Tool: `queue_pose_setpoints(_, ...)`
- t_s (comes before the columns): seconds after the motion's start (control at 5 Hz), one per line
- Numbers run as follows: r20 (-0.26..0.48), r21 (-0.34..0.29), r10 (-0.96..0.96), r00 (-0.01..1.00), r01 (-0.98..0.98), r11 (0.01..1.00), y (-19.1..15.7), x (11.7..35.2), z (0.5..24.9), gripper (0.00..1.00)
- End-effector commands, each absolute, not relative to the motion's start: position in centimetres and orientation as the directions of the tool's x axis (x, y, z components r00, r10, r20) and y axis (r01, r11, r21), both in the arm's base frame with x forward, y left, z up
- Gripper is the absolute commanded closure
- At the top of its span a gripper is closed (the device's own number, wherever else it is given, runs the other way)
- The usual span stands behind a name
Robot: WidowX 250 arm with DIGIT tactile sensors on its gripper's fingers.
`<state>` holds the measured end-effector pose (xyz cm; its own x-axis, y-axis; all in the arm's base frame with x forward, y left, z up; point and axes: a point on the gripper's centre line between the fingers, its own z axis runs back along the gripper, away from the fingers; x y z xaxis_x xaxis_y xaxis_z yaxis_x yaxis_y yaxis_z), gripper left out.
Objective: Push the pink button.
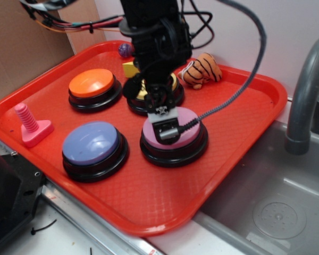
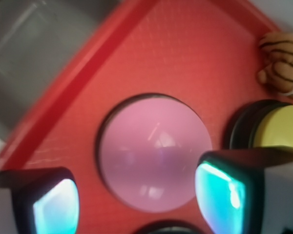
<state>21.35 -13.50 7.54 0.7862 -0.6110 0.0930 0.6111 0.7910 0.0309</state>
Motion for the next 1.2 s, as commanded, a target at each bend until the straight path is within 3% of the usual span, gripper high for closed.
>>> queue_pose_setpoints(0.0,0.069,-0.013,-0.574,0.816,0.576,0.817,-13.1,22.1,4.4,0.0)
queue_pose_setpoints(0.2,0.037,-0.02,-0.587,0.809,0.588,0.809,-13.3,22.2,4.0,0.0)
queue_pose_setpoints(0.4,0.042,0.008,-0.657,0.753,0.657,0.754,-13.2,22.0,5.8,0.0)
queue_pose_setpoints(0.6,-0.001,-0.004,-0.66,0.751,0.66,0.751,-13.0,21.7,8.5,0.0)
queue_pose_setpoints(0.8,-0.04,0.05,-0.616,0.787,0.617,0.785,-12.9,21.2,10.9,0.0)
queue_pose_setpoints(1.0,-0.028,0.045,-0.585,0.811,0.585,0.81,-12.6,20.6,12.5,0.0)
